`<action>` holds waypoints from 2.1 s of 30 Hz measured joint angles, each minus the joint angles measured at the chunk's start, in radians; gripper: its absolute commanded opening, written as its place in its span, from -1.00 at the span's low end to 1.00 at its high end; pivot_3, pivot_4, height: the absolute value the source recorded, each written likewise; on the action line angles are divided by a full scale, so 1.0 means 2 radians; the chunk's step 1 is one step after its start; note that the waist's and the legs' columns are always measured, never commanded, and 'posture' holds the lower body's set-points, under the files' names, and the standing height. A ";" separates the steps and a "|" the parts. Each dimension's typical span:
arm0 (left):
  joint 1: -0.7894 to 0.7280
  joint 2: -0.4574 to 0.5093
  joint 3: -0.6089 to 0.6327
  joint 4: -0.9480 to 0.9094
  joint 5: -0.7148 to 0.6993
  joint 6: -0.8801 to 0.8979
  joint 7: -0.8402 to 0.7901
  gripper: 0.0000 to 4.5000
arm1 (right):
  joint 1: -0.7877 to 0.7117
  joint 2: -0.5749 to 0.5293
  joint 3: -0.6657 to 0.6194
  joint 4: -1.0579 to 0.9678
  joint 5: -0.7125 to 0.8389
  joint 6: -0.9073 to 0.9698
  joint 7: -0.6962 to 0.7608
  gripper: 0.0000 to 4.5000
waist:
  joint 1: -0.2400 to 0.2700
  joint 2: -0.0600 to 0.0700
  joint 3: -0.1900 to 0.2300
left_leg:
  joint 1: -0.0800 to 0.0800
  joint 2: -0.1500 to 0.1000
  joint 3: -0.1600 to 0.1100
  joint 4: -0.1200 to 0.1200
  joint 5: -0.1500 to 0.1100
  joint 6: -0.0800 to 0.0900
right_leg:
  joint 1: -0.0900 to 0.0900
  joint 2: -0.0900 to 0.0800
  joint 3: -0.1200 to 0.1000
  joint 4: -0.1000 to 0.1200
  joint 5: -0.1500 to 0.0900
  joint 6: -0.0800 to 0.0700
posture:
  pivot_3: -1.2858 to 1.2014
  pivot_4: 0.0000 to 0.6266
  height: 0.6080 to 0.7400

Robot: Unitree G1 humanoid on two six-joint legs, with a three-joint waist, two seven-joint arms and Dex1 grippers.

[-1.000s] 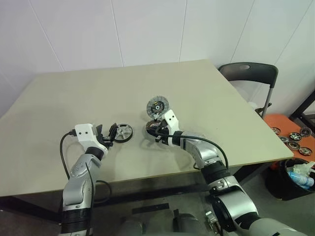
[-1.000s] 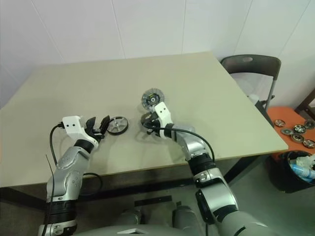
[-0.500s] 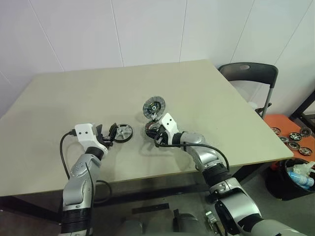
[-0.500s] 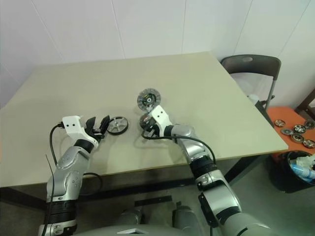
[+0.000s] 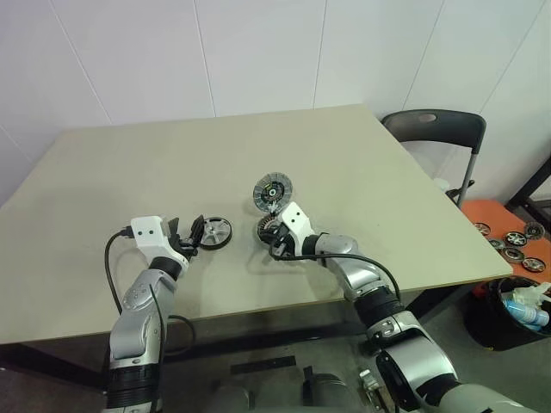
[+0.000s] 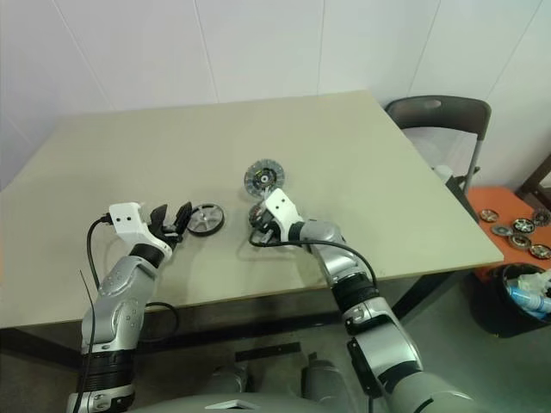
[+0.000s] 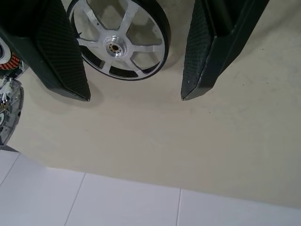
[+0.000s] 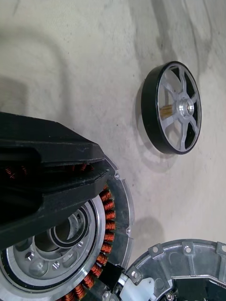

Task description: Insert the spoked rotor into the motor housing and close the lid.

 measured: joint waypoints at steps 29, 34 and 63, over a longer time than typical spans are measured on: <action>-0.003 0.000 0.000 0.000 0.000 0.000 0.000 0.44 | -0.011 0.000 -0.005 0.013 0.000 -0.015 -0.008 -0.99 | 0.001 0.000 0.000 | 0.000 0.000 0.000 0.000 0.000 0.000 | 0.000 0.000 0.000 0.000 0.000 0.000 | 0.03 -1.00 1.00; -0.003 0.000 0.000 0.000 0.000 0.000 0.000 0.44 | -0.014 -0.018 -0.005 0.014 -0.004 -0.038 -0.011 -0.99 | 0.001 0.000 0.000 | 0.000 0.000 0.000 0.000 0.000 0.000 | 0.000 0.000 0.000 0.000 0.000 0.000 | 0.03 -1.00 1.00; -0.003 -0.001 0.000 0.006 0.000 -0.006 -0.003 0.44 | 0.000 -0.004 0.004 -0.046 0.029 -0.043 0.054 -0.99 | 0.002 0.000 0.000 | 0.000 0.000 0.000 0.000 0.000 0.000 | 0.000 0.000 0.000 0.000 0.000 0.000 | 0.03 -1.00 1.00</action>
